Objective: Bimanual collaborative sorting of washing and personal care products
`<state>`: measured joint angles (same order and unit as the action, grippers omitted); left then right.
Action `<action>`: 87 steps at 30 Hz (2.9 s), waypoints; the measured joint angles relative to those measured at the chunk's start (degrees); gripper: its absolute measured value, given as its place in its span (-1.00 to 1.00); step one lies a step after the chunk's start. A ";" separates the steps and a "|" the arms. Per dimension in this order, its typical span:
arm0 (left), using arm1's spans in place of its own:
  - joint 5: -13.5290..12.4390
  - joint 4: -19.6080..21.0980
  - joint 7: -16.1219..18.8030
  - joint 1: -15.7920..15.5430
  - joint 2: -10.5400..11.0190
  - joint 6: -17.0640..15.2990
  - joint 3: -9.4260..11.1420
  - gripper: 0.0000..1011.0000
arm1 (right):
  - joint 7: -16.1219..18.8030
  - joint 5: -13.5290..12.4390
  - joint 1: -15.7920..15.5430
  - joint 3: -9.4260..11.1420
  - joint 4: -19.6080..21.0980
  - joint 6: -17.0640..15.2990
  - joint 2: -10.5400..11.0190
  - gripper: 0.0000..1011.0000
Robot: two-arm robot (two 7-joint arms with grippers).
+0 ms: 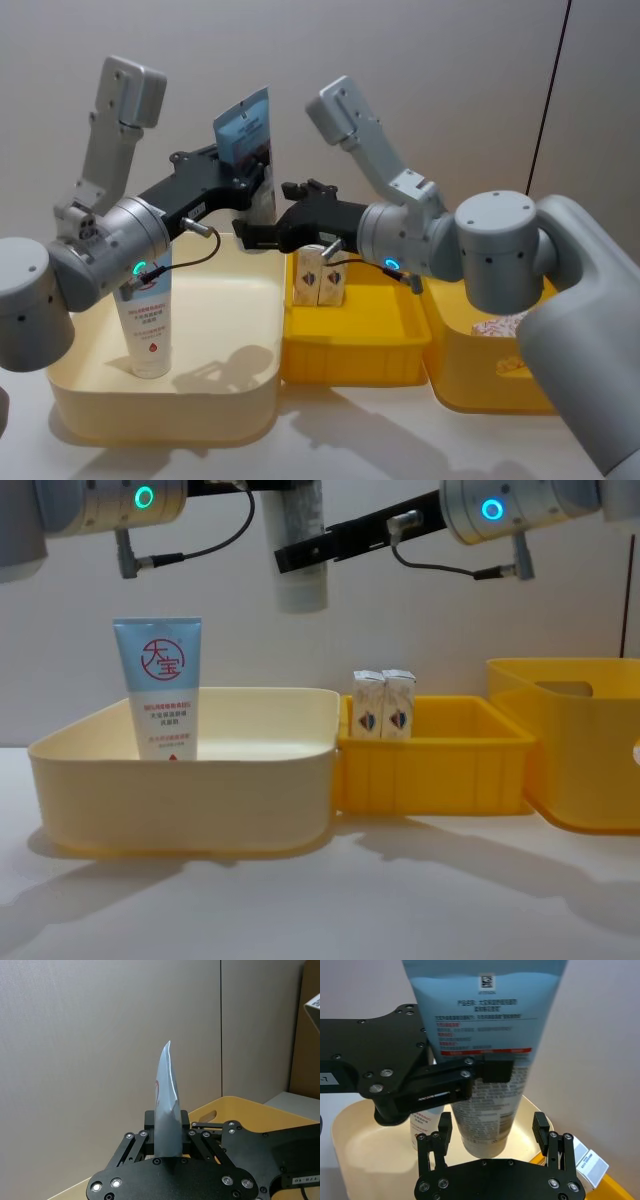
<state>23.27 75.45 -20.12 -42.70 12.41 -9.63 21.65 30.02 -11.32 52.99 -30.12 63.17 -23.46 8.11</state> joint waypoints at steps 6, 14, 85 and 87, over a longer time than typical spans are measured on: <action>0.14 0.03 -0.06 -0.18 0.02 -0.09 0.36 -0.47 | 1.60 -0.03 1.42 -1.14 -1.04 -0.78 -0.19 0.98; 0.30 -0.21 -0.10 -0.40 -0.06 -0.15 0.77 -0.47 | 1.81 0.02 2.88 -1.98 -2.62 -1.13 -0.54 0.98; 0.44 -0.62 0.13 -0.41 -0.28 0.08 0.97 0.60 | -2.29 1.63 5.39 -1.99 -6.81 1.16 -1.98 0.11; 0.45 -0.62 0.13 -0.41 -0.28 0.08 0.97 0.74 | -2.57 1.80 5.41 -1.82 -6.79 1.16 -1.78 0.11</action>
<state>23.72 74.83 -19.98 -43.11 12.13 -9.55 22.62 27.46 -9.52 58.40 -31.94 56.37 -22.30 6.32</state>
